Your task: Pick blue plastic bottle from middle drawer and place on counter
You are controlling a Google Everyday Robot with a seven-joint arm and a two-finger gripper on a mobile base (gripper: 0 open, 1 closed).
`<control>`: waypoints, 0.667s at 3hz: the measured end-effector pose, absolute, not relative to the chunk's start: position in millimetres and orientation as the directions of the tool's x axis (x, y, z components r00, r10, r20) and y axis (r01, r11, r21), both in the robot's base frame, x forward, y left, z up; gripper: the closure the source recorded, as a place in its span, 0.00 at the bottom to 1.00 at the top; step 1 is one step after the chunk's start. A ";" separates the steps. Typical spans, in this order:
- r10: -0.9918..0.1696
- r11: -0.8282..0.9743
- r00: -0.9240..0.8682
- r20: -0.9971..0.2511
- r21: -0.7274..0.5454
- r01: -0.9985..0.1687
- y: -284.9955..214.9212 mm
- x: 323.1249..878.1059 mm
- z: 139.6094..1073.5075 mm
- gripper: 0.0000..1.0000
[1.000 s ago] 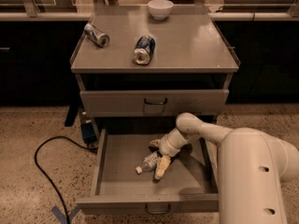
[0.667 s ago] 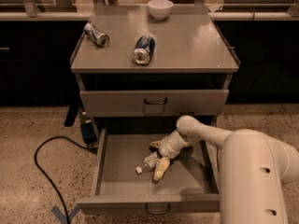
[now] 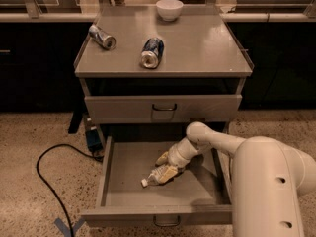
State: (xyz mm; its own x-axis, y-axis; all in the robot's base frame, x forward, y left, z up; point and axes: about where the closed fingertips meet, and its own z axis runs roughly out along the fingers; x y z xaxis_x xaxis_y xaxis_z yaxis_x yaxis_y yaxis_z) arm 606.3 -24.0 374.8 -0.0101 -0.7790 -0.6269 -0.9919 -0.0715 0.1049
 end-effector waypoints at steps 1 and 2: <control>-0.778 -0.073 -0.010 -0.629 0.106 -0.992 -23.5 605.8 374.8 0.64; -0.761 -0.062 0.000 -0.649 0.072 -0.995 -26.0 601.8 405.7 0.88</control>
Offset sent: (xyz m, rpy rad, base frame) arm -0.0081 -0.0105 0.0894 0.0707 -0.0955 -0.0419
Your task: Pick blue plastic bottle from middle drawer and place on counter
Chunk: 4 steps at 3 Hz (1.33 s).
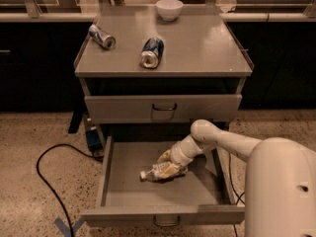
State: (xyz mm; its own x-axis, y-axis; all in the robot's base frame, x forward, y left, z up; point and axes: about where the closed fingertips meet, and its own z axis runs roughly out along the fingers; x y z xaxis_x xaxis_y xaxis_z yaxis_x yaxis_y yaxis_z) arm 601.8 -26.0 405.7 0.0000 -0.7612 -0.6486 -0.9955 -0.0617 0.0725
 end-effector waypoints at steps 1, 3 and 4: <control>-0.743 -0.049 0.024 -0.669 0.019 -0.999 -29.4 591.4 450.9 1.00; -0.623 -0.039 0.120 -0.773 -0.123 -0.992 -44.3 546.8 560.1 1.00; -0.623 -0.039 0.120 -0.773 -0.123 -0.992 -44.3 546.8 560.1 1.00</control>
Offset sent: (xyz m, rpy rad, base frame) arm -0.0626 -0.0130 0.1808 0.1575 -0.2034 -0.0204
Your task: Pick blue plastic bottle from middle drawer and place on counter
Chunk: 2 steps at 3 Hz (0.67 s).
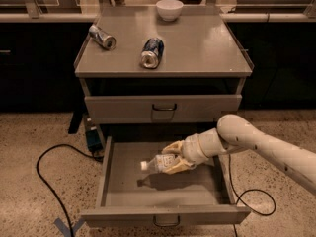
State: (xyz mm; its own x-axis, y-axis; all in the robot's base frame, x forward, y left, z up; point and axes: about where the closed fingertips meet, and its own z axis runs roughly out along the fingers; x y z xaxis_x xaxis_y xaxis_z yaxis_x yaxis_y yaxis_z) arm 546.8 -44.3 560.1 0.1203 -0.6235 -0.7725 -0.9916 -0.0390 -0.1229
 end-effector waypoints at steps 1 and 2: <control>-0.642 -0.057 0.146 -0.753 -0.143 -0.988 -42.1 544.8 587.7 1.00; -0.631 -0.078 0.219 -0.744 -0.219 -0.973 -38.3 537.3 667.4 1.00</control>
Offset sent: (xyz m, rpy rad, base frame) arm -0.0153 0.0068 0.2281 -0.0134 -0.2298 0.0555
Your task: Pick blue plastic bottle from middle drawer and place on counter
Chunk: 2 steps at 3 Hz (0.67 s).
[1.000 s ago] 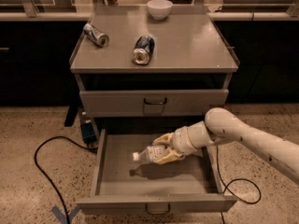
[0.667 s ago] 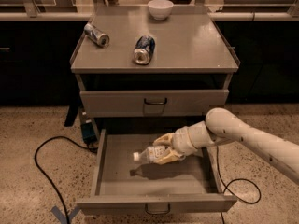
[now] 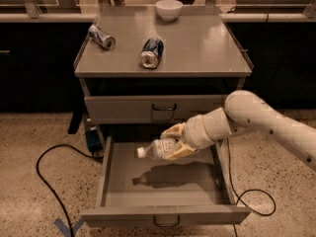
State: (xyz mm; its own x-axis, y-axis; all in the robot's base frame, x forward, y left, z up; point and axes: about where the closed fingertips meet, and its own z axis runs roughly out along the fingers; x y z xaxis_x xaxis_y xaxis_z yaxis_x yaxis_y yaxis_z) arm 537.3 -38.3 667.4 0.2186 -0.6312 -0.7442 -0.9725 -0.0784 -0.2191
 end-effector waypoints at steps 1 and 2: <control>-0.637 -0.110 0.272 -0.721 -0.265 -0.958 -25.4 535.0 760.3 1.00; -0.652 -0.122 0.295 -0.699 -0.287 -0.950 -13.9 533.4 848.9 1.00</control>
Offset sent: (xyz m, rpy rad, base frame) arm -0.0038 0.0349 0.2969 -0.0711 -0.1084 0.0278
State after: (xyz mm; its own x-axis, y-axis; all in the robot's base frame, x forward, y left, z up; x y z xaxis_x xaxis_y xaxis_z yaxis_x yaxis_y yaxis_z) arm 533.4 -13.9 848.9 0.2946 -0.6519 -0.6987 -0.9502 -0.1218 -0.2870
